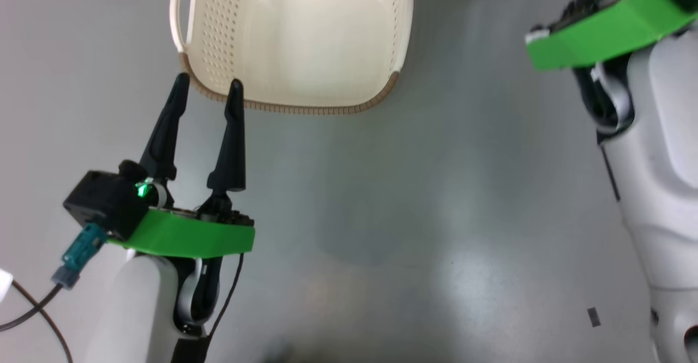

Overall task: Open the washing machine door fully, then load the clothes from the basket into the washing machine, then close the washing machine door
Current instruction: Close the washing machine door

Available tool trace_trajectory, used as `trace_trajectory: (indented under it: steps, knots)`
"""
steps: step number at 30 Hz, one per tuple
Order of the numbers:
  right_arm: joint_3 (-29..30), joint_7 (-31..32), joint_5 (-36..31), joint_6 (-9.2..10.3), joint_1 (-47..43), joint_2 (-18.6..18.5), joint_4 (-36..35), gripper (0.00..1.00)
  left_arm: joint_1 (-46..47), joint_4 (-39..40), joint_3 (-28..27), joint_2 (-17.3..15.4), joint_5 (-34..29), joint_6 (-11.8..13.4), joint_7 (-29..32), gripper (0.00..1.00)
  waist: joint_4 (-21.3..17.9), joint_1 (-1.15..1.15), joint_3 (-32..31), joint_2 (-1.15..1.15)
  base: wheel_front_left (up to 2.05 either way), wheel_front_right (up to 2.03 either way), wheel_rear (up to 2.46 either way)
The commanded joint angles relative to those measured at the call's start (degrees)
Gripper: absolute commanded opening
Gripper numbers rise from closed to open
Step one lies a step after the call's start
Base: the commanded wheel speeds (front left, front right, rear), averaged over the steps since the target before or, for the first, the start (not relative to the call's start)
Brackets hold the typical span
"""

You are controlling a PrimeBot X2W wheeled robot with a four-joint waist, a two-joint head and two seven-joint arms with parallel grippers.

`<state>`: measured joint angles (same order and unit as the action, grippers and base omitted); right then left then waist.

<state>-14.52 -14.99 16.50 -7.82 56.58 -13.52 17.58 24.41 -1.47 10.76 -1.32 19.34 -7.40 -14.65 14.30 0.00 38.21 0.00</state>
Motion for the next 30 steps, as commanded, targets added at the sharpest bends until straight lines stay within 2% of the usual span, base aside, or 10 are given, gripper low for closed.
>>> trace_trajectory:
  steps: [1,8,16,24,25,26,27,30]
  knots:
    - [-1.01,0.00,0.59,0.33,-3.32,1.76,-1.83,0.00,-2.17,1.03,-2.34,-1.55,-0.72,-0.08,-0.35,1.00,-1.13,0.00,-2.90,0.00,0.00,0.00,0.00]
    - [-1.40,0.00,1.26,0.33,-9.59,2.75,-1.96,0.00,-4.28,0.61,-3.86,-1.55,-1.95,-0.08,-0.35,1.00,-2.82,0.00,-7.45,0.00,0.00,0.00,0.00]
    - [-4.15,-0.01,1.27,0.33,-16.24,1.49,-1.27,0.00,-7.47,0.00,-5.04,-1.55,-3.42,-0.09,-0.35,1.00,-4.69,0.00,-13.28,0.00,0.00,0.00,0.00]
    - [-3.06,-0.01,1.73,0.33,-21.41,2.64,-1.44,0.00,-9.74,-0.32,-6.20,-1.55,-4.33,-0.09,-0.35,1.00,-6.53,0.00,-17.25,0.00,0.00,0.00,0.00]
    - [-2.49,-0.01,1.55,0.33,-22.18,3.01,-1.70,0.32,-10.02,-0.37,-6.36,-1.55,-4.37,-0.09,-0.35,1.00,-6.74,0.00,-17.73,0.00,0.00,0.00,0.00]
    - [-1.95,-0.01,1.21,0.33,-22.97,3.27,-1.98,0.95,-10.25,-0.39,-6.54,-1.55,-4.45,-0.09,-0.35,1.00,-6.94,0.00,-18.21,0.00,0.00,0.00,0.00]
    - [-1.44,-0.01,0.93,0.33,-23.83,3.54,-2.22,1.00,-10.47,-0.49,-6.75,-1.55,-4.53,-0.09,-0.35,1.00,-7.12,0.00,-18.72,0.00,0.00,0.00,0.00]
    - [-0.06,-0.01,0.34,0.33,-26.72,4.42,-3.04,1.00,-11.25,-0.81,-7.62,-1.55,-5.02,-0.09,-0.35,1.00,-7.72,0.00,-20.42,0.00,0.00,0.00,0.00]
